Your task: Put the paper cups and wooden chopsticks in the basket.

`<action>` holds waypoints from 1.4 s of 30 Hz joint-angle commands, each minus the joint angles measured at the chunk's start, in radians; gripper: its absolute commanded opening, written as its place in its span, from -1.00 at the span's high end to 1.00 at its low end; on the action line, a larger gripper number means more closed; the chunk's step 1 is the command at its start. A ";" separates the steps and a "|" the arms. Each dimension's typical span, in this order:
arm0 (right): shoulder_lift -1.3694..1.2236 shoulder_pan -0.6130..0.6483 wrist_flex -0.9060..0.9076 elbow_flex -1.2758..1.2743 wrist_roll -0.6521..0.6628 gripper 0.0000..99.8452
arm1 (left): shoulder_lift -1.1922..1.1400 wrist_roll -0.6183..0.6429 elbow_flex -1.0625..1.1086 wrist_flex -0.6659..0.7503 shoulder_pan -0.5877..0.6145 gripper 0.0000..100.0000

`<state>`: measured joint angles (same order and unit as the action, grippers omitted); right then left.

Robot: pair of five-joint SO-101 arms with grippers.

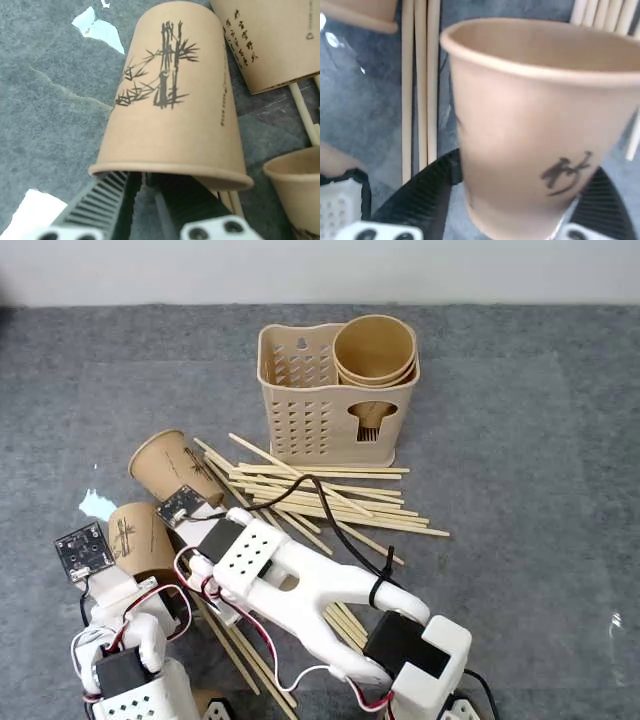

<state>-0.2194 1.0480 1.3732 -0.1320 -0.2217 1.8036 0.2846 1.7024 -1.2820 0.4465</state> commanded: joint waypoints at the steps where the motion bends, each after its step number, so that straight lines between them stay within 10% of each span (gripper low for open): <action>1: 0.012 -0.019 0.091 0.107 0.008 0.64 | 0.018 0.000 -0.019 0.021 0.006 0.97; 22: 0.392 -0.200 0.418 0.385 0.130 0.61 | 0.018 0.000 -0.019 0.021 0.006 0.97; 42: 0.499 -0.653 -0.340 0.379 0.293 0.61 | 0.018 0.000 -0.019 0.021 0.006 0.97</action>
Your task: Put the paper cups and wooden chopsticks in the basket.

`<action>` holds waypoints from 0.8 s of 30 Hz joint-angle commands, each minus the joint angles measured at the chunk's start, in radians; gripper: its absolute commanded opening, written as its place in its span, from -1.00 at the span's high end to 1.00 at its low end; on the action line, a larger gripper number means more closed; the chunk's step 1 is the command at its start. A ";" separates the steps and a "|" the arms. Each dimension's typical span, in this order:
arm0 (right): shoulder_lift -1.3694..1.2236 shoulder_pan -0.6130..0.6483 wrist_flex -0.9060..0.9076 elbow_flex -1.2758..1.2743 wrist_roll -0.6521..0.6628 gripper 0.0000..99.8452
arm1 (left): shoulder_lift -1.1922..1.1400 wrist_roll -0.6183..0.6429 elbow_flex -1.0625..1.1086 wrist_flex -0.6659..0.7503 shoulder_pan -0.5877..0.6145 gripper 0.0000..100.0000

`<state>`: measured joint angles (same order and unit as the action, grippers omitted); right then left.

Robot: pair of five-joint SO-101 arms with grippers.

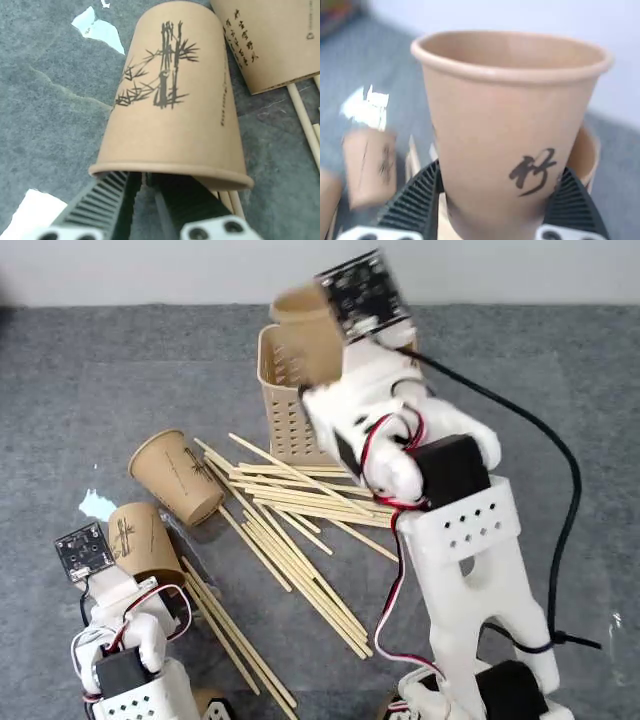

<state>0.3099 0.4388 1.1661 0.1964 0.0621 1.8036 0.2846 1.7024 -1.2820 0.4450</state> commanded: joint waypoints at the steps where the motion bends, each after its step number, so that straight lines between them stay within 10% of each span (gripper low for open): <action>1: -0.059 -0.059 -0.166 0.051 0.009 0.61 | 0.018 0.000 -0.019 0.021 0.008 0.97; 18: -0.354 -0.191 -0.323 0.051 0.009 0.60 | 0.018 0.000 -0.019 0.021 0.008 0.97; 24: -0.326 -0.185 -0.174 0.051 0.003 0.19 | 0.018 0.000 -0.019 0.021 0.008 0.97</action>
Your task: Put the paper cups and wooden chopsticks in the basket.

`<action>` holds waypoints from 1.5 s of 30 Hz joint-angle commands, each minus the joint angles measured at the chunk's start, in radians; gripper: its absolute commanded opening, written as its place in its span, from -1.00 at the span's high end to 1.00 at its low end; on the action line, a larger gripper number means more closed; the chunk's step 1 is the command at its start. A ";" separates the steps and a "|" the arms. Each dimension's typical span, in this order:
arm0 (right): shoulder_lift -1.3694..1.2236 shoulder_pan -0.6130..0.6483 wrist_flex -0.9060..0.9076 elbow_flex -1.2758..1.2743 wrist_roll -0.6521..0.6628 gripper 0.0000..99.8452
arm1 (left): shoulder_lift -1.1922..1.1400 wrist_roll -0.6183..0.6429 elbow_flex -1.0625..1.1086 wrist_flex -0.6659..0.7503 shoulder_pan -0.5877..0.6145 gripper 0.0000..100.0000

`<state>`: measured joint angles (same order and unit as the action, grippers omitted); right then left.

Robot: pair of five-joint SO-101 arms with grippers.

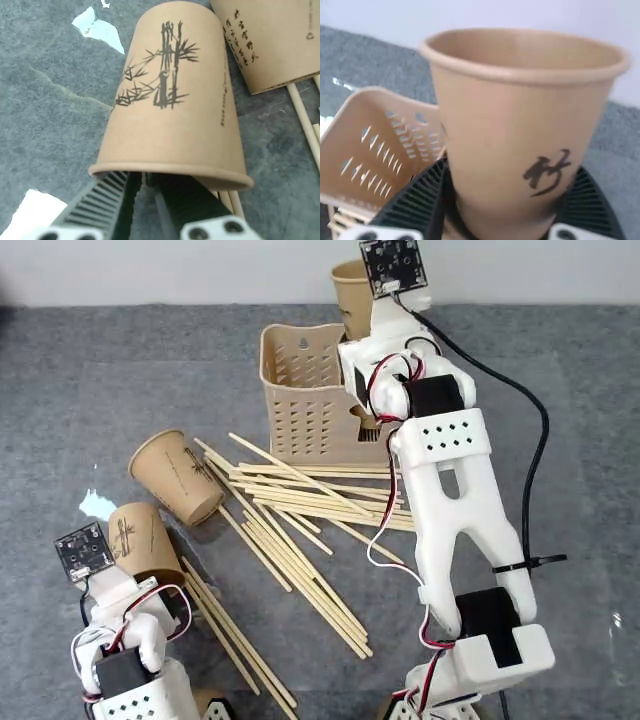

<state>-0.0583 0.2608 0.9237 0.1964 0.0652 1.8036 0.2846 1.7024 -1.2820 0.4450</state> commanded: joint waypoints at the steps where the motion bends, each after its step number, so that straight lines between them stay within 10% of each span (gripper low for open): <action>1: 0.056 -0.005 0.084 0.052 0.000 0.17 | 0.018 0.000 -0.019 0.021 0.008 0.97; 18: 0.291 0.068 0.151 0.051 0.000 0.19 | 0.018 0.000 -0.019 0.021 0.008 0.97; 27: 0.289 -0.021 0.216 0.051 0.008 0.99 | 0.018 0.000 -0.019 0.021 0.008 0.97; 45: 0.122 -0.064 0.246 0.017 0.006 0.93 | 0.018 0.000 -0.019 0.021 0.008 0.97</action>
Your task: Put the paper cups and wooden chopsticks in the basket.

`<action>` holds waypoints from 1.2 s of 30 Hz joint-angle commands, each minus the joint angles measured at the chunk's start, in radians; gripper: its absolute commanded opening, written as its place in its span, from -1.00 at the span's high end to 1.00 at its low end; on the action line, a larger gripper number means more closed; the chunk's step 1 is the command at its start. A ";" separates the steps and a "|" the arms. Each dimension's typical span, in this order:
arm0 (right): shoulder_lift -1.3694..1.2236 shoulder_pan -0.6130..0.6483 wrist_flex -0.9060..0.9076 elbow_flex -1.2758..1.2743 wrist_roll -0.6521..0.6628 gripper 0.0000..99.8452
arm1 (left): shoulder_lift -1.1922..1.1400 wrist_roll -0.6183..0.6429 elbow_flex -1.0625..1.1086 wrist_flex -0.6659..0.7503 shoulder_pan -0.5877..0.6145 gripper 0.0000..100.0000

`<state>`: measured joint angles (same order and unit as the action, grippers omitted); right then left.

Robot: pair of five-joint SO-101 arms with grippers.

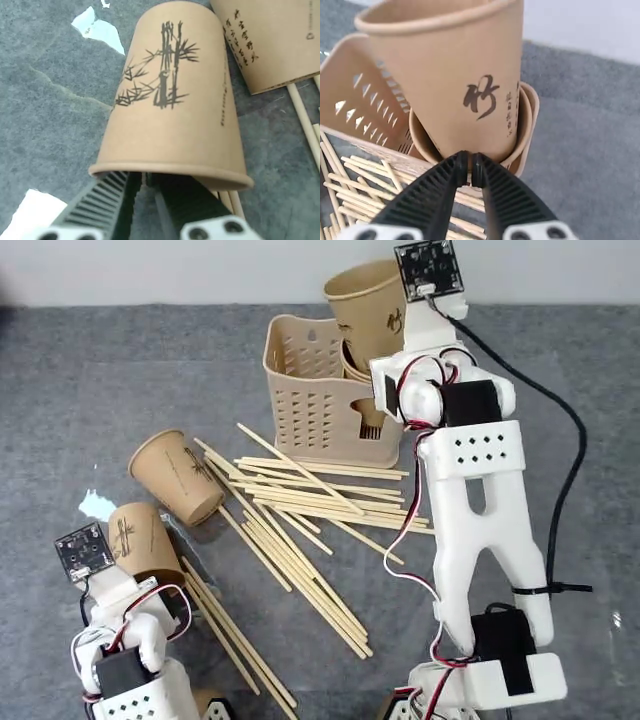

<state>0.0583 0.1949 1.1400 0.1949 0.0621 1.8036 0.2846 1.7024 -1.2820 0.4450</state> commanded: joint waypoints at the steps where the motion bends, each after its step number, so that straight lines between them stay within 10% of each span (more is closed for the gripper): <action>1: 0.013 0.002 0.050 0.026 0.009 0.93 | 0.018 0.000 -0.019 0.021 0.008 0.97; 36: 0.073 0.074 -0.137 -0.140 0.072 0.92 | 0.018 0.000 -0.019 0.021 0.008 0.97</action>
<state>0.1412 0.2654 1.0219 0.0552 0.1235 1.8036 0.2846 1.7024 -1.2820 0.4450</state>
